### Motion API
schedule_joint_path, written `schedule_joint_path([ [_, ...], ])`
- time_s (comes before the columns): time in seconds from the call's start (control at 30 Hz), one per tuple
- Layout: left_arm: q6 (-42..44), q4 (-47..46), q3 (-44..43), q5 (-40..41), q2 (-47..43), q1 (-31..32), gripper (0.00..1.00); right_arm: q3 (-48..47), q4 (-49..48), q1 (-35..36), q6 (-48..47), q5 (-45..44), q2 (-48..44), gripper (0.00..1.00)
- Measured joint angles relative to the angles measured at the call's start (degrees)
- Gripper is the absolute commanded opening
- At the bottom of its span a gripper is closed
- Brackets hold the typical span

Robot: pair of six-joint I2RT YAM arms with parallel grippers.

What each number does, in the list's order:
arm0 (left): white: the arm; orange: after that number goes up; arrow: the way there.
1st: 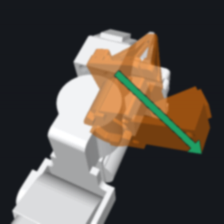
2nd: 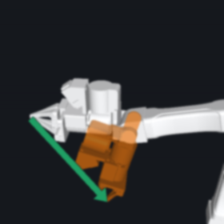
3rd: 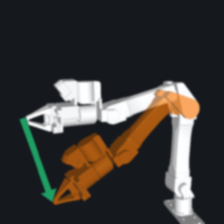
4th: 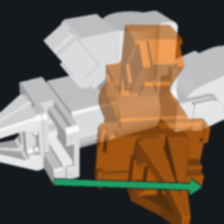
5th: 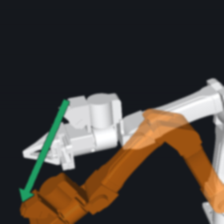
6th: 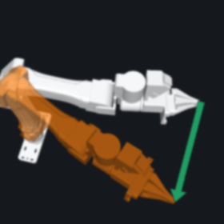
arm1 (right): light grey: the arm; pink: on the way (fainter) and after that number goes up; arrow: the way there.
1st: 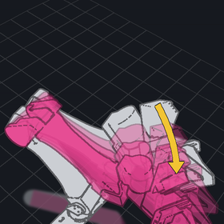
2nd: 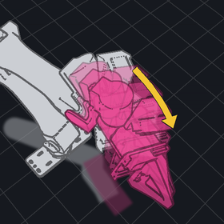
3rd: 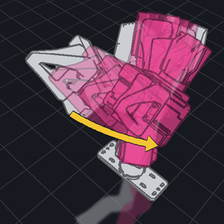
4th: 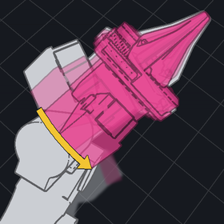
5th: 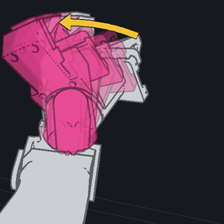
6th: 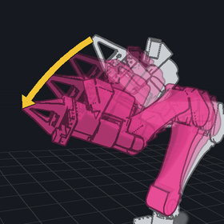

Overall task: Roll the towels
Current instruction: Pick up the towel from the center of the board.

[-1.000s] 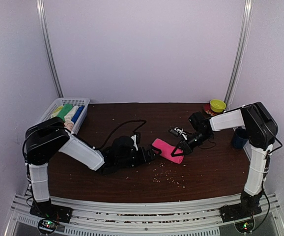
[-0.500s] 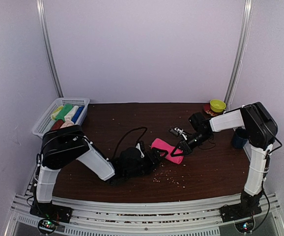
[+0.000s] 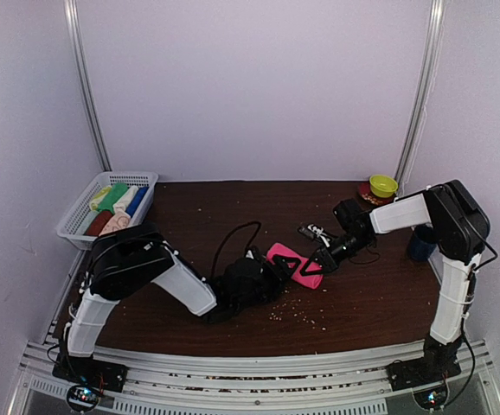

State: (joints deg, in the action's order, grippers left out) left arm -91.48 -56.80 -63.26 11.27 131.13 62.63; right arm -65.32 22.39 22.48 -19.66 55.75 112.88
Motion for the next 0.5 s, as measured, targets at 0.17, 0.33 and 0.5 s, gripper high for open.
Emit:
schedule_joint_path([
  [0.17,-1.1,0.0,-1.3,1.0,1.1,0.0,0.74,0.2,-0.4,0.0,0.1,0.0,-0.1,0.17],
  [0.33,-1.9,0.5,-2.7,1.7,2.1,0.0,0.65,0.3,-0.6,0.1,0.2,0.1,-0.1,0.18],
  [0.5,-2.4,1.2,-3.6,1.9,2.8,0.0,0.64,0.4,-0.8,0.4,0.1,-0.2,-0.3,0.18],
])
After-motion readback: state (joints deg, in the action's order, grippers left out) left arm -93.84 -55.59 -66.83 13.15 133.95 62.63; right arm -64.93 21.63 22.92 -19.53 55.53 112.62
